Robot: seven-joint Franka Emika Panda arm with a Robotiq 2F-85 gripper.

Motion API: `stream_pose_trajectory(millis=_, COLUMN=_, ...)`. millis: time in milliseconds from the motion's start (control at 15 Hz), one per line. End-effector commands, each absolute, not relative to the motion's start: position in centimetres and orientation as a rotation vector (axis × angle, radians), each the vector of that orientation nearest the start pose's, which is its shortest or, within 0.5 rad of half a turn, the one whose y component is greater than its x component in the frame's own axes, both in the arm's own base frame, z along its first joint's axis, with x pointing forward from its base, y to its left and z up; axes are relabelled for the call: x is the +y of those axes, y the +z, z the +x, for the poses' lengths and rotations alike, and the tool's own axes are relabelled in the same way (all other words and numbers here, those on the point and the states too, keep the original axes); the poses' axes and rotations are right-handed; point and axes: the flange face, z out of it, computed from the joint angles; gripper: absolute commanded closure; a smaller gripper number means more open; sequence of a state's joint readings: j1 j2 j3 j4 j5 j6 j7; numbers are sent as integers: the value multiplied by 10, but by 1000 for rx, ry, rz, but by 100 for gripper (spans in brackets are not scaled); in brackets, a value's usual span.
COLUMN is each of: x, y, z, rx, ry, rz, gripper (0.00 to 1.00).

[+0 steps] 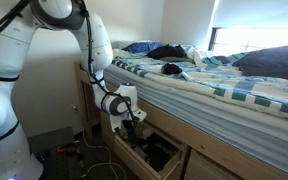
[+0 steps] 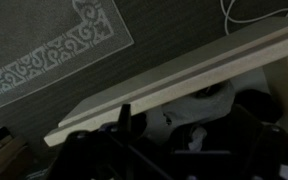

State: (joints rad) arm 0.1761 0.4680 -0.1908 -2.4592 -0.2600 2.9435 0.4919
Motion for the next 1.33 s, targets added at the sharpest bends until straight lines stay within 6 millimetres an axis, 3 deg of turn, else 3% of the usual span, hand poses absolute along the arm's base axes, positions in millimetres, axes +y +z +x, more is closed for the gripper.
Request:
stream_pose_trajectory(millis=0, x=-10, y=110, z=476, rx=343, ry=-159, rz=-3248, gripper=0)
stream_pose_trajectory(millis=533, x=-20, y=79, z=484, rx=317, ry=-173, rz=-3233, gripper=0)
stream_pose_trajectory(millis=1267, x=-18, y=50, z=519, rx=353, ry=-180, rz=-3220, gripper=0)
